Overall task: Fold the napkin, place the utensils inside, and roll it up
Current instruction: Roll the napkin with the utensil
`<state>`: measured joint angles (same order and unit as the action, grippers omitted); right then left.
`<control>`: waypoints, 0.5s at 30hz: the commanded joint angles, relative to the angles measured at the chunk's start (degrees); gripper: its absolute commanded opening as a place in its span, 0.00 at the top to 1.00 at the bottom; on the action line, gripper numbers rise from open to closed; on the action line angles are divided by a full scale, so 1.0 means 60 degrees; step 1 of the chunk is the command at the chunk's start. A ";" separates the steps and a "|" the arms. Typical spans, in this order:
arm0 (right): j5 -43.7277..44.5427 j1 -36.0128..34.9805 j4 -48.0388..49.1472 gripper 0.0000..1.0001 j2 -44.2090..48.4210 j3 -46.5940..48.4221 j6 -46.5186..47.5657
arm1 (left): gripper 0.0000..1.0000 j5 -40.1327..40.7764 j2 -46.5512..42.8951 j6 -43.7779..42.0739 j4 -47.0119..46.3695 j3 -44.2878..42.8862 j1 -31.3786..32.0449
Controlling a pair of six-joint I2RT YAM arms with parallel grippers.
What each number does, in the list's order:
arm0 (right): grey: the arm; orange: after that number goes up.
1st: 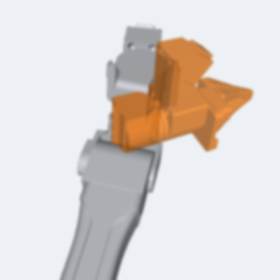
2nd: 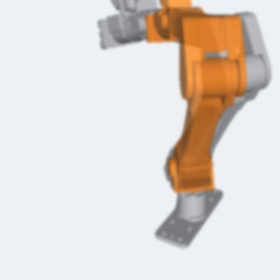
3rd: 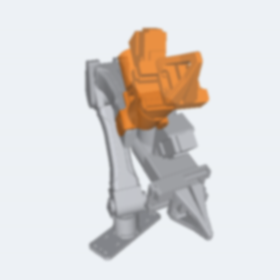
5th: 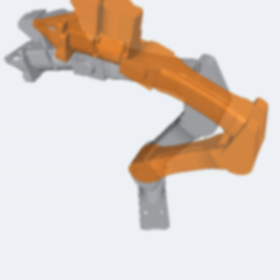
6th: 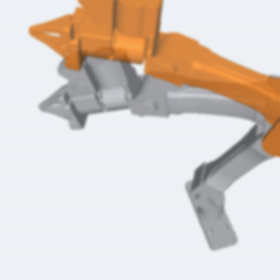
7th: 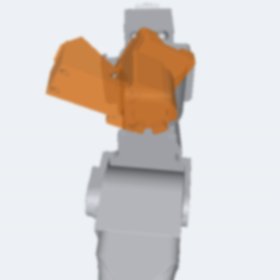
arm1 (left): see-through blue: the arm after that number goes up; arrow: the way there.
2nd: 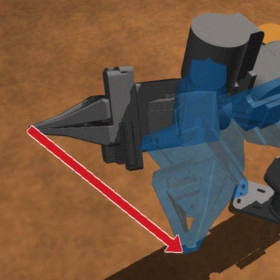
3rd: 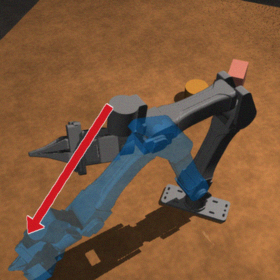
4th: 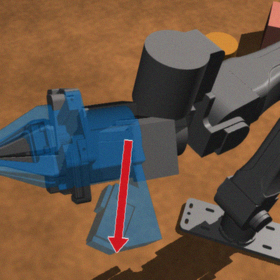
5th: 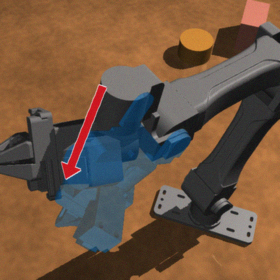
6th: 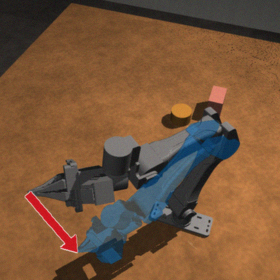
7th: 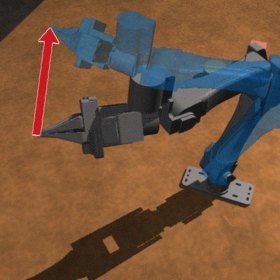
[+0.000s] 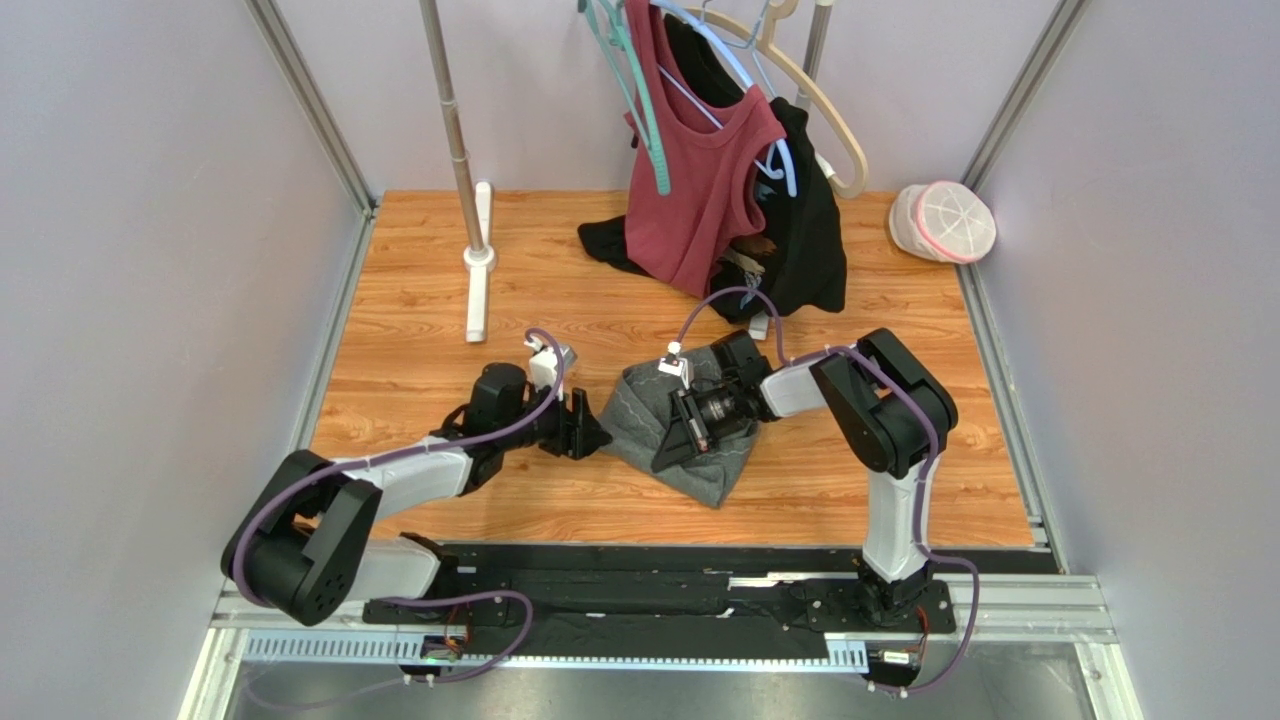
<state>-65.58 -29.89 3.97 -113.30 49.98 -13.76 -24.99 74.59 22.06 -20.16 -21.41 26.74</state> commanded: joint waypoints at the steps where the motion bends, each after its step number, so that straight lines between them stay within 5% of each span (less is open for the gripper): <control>1: 0.1379 0.0235 -0.0485 1.00 -0.0424 0.0108 0.0066 | 0.35 0.0268 -0.0274 0.0277 -0.0404 0.0111 0.0128; 15: 0.1555 0.0221 -0.0632 1.00 -0.0380 0.0181 0.0169 | 0.41 0.0547 0.0899 0.0380 -0.0667 -0.0533 0.0260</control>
<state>-65.47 -29.43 2.52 -113.60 50.63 -14.13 -22.06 79.72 24.16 -21.06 -22.92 28.05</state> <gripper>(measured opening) 0.124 0.615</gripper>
